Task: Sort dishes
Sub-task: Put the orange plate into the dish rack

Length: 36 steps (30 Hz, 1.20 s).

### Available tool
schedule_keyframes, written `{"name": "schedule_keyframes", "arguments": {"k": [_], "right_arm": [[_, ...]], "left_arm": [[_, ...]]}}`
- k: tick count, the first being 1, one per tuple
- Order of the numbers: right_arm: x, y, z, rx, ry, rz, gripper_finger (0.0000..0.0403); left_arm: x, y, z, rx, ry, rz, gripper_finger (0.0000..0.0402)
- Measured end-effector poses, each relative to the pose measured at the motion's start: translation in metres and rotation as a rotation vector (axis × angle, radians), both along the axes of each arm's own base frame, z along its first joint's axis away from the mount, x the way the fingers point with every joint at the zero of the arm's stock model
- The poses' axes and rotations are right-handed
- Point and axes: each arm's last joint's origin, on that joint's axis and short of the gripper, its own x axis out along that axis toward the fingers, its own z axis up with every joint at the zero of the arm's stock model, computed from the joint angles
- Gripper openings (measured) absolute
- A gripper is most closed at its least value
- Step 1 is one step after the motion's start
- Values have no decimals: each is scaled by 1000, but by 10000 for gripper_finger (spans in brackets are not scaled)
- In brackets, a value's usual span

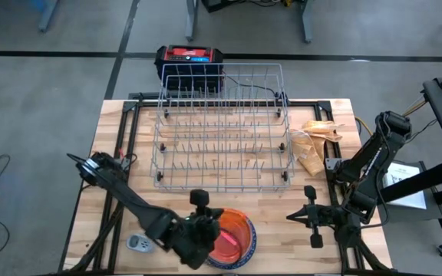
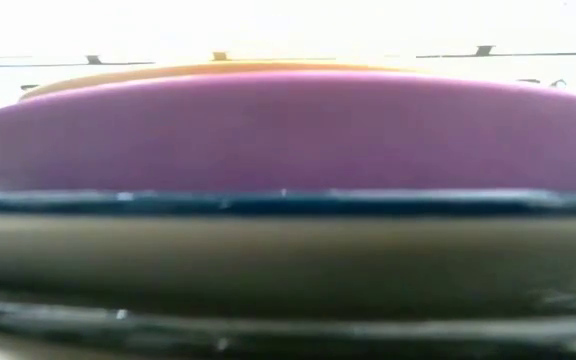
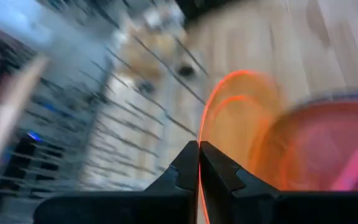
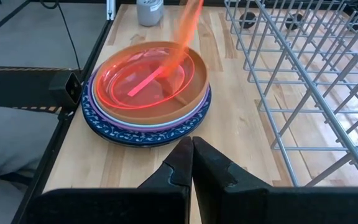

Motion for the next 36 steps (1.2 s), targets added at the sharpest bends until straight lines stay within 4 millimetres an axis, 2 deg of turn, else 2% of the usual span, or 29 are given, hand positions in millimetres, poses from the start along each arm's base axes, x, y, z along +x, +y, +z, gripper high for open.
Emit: {"name": "schedule_keyframes", "arguments": {"k": [6,9,14,22,27,30,36], "right_arm": [[0,0,0,-4,2,0,0],[0,0,0,-4,2,1,0],[0,0,0,-5,1,1,0],[0,0,0,-8,1,2,0],[0,0,0,-8,1,2,0],[0,0,0,-8,1,1,0],[0,-1,0,-16,-12,-12,0]], "left_arm": [[-16,-8,40,124,-59,-14,0],[-25,-5,59,183,-68,7,0],[-35,5,77,269,-8,14,0],[-51,36,116,402,9,92,0],[-52,56,134,439,34,108,0],[-54,73,145,444,39,137,0],[-62,121,164,446,54,244,0]]}}
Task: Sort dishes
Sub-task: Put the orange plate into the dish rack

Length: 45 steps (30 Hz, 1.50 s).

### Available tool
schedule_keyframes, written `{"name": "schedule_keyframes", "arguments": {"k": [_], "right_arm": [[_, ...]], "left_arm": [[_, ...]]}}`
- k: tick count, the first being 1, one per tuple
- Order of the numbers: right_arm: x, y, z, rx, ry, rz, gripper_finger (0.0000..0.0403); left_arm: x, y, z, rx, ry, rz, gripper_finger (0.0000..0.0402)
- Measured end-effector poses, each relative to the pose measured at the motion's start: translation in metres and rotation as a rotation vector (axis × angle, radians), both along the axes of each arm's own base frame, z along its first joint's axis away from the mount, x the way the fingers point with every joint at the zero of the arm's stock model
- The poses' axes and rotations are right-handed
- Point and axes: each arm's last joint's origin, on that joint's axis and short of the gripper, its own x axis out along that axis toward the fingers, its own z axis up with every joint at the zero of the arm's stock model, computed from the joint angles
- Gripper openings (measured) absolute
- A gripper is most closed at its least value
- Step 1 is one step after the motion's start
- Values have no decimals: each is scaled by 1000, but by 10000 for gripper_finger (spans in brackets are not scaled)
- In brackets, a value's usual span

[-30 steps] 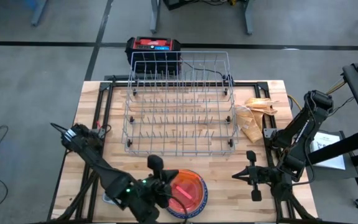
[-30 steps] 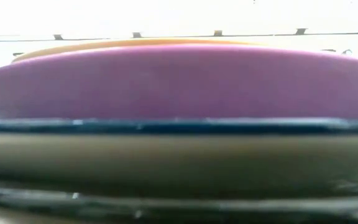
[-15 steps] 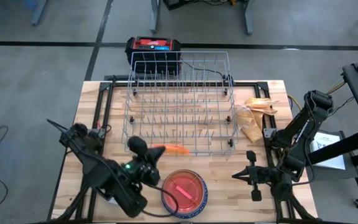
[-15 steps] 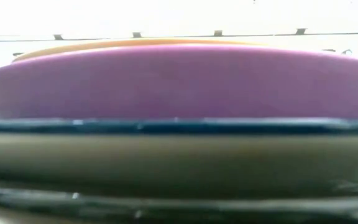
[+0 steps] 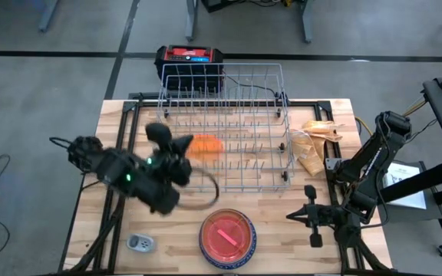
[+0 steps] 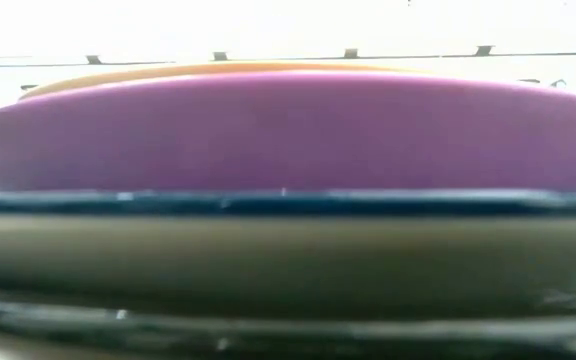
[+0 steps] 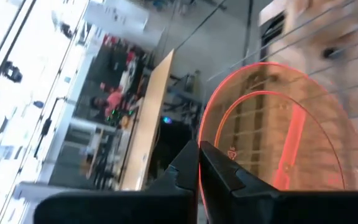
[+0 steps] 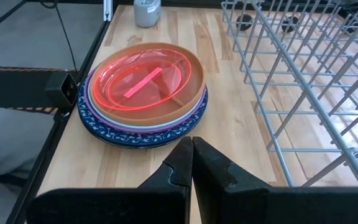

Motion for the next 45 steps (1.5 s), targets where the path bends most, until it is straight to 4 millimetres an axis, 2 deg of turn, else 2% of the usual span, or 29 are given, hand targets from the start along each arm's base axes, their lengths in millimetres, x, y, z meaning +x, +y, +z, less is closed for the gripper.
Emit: {"name": "schedule_keyframes", "arguments": {"k": [5,10,14,18,22,29,36,45], "right_arm": [[0,0,0,-10,-5,-3,0],[1,-1,1,-31,-36,-32,0],[2,-3,2,-51,-66,-66,0],[6,-7,3,-81,-113,-133,0],[12,-14,5,-95,-122,-176,0],[18,-19,5,-116,-117,-204,0],[18,-19,5,-116,-116,-202,0],[18,-19,5,-106,-117,-206,0]], "left_arm": [[-10,48,12,-23,-11,126,0],[-24,98,15,-32,-15,298,0],[-30,133,11,-39,-27,450,0],[-28,155,1,-122,-45,527,0],[-25,165,-14,-219,-79,581,0],[-15,166,-47,-272,-34,624,0],[-9,167,-87,-193,88,670,0],[-8,167,-115,-220,161,695,0]]}}
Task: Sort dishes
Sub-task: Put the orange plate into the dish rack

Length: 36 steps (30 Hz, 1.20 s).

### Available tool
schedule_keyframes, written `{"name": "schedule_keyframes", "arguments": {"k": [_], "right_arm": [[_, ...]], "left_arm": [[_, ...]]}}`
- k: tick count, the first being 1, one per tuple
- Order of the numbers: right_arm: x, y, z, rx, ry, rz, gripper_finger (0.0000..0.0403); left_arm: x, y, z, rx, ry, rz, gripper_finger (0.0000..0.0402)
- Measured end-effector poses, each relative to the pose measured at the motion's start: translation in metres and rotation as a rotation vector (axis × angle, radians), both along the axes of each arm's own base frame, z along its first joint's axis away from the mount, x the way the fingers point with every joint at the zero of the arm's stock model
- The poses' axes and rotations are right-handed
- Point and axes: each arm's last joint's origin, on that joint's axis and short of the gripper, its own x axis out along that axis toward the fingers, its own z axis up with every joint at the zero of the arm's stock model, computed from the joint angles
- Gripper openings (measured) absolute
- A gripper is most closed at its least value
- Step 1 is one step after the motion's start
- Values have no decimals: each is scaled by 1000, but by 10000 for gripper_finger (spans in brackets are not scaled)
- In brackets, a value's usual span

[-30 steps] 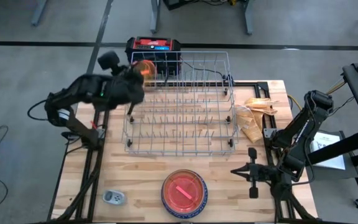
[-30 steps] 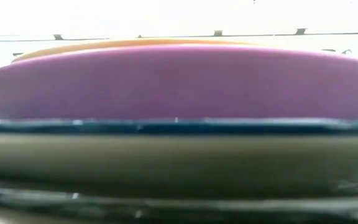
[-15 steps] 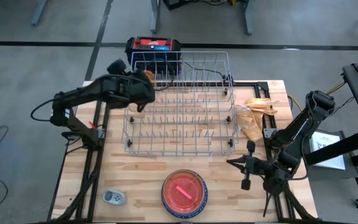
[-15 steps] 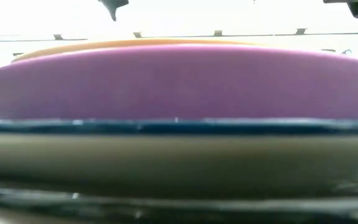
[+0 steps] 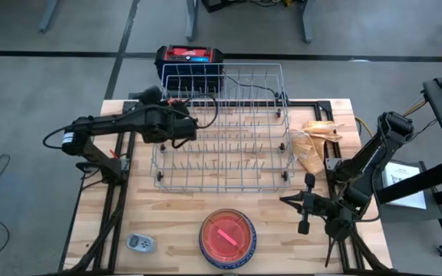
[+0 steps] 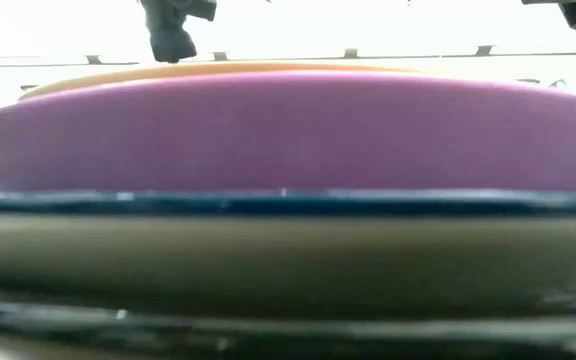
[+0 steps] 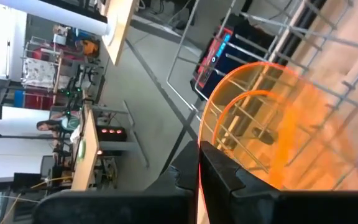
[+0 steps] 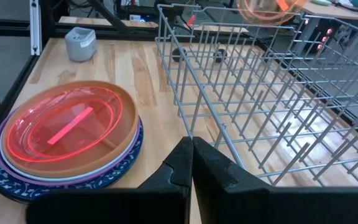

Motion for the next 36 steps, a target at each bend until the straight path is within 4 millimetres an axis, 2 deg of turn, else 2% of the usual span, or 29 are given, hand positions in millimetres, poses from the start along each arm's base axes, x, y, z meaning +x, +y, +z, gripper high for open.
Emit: {"name": "schedule_keyframes", "arguments": {"k": [27,36], "right_arm": [[0,0,0,2,-1,0,0],[0,1,0,3,-1,0,0]], "left_arm": [[-10,-3,-63,-134,39,132,0],[-11,-6,-71,-222,22,163,0]]}}
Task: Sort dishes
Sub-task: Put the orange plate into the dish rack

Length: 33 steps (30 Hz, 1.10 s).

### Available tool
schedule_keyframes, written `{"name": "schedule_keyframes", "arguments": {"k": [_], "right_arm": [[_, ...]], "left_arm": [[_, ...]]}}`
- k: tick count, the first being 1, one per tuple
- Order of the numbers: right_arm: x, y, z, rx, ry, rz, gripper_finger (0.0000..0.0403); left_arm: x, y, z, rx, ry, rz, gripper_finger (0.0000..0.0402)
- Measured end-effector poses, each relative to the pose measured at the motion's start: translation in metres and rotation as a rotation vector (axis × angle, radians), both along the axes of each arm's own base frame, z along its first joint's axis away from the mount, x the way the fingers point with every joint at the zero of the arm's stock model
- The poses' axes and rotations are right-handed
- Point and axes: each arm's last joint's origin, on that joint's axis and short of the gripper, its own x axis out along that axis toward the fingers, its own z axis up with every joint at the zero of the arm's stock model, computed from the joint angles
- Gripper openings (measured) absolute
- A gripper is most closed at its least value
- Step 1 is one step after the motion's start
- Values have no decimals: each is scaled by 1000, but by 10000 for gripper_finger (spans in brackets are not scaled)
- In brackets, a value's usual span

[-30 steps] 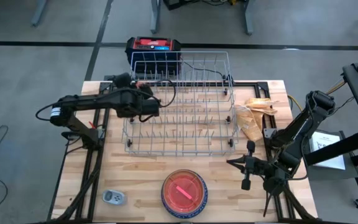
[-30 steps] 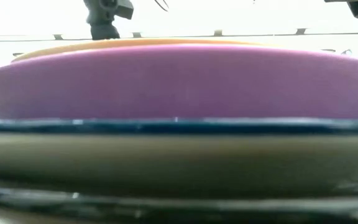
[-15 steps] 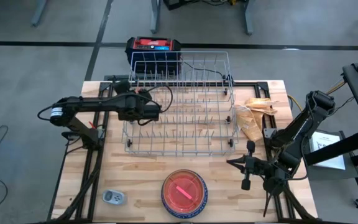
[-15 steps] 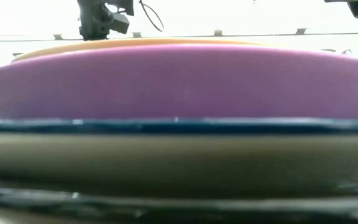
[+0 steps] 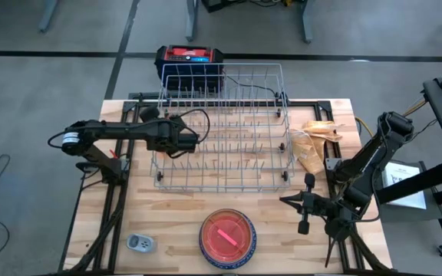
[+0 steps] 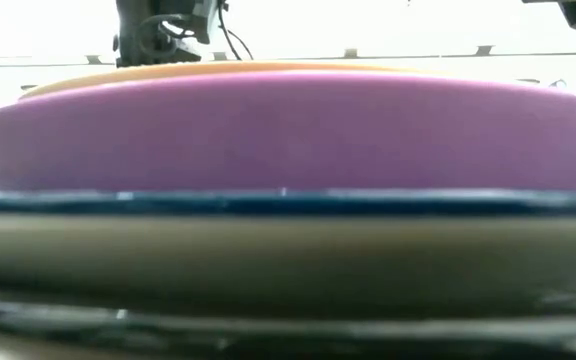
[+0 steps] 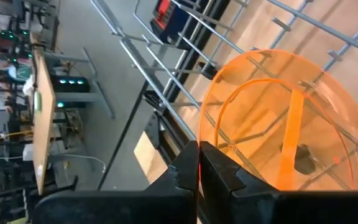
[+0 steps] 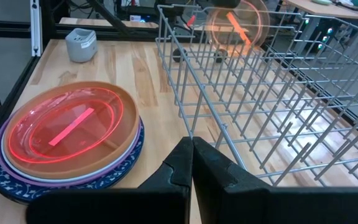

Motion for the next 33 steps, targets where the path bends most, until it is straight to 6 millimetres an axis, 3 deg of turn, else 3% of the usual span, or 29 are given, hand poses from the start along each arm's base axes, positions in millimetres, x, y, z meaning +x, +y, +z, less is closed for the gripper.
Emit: {"name": "schedule_keyframes", "arguments": {"k": [16,33], "right_arm": [[0,0,0,1,0,1,0],[0,0,0,5,3,5,0]], "left_arm": [[1,-1,-5,-67,-29,26,2],[1,-3,-2,-122,-63,59,99]]}}
